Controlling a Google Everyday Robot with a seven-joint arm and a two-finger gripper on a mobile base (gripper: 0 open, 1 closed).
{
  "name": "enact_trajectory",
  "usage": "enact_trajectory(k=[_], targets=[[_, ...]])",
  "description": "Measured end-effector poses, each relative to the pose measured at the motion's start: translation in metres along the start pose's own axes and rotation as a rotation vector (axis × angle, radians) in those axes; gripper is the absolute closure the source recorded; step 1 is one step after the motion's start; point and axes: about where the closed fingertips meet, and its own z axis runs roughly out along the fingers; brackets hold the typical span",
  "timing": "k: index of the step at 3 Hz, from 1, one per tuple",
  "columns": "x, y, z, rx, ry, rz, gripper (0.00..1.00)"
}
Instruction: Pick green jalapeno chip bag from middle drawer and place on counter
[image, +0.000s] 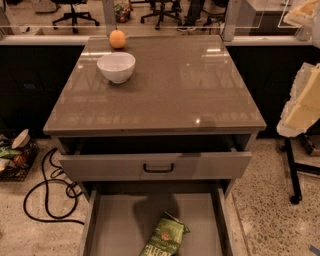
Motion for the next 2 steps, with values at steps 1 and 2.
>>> enact_trajectory(k=[1, 2], targets=[[0.0, 0.0, 0.0, 0.0, 0.0, 0.0, 0.0], [0.008, 0.008, 0.02, -0.015, 0.034, 0.009, 0.0]])
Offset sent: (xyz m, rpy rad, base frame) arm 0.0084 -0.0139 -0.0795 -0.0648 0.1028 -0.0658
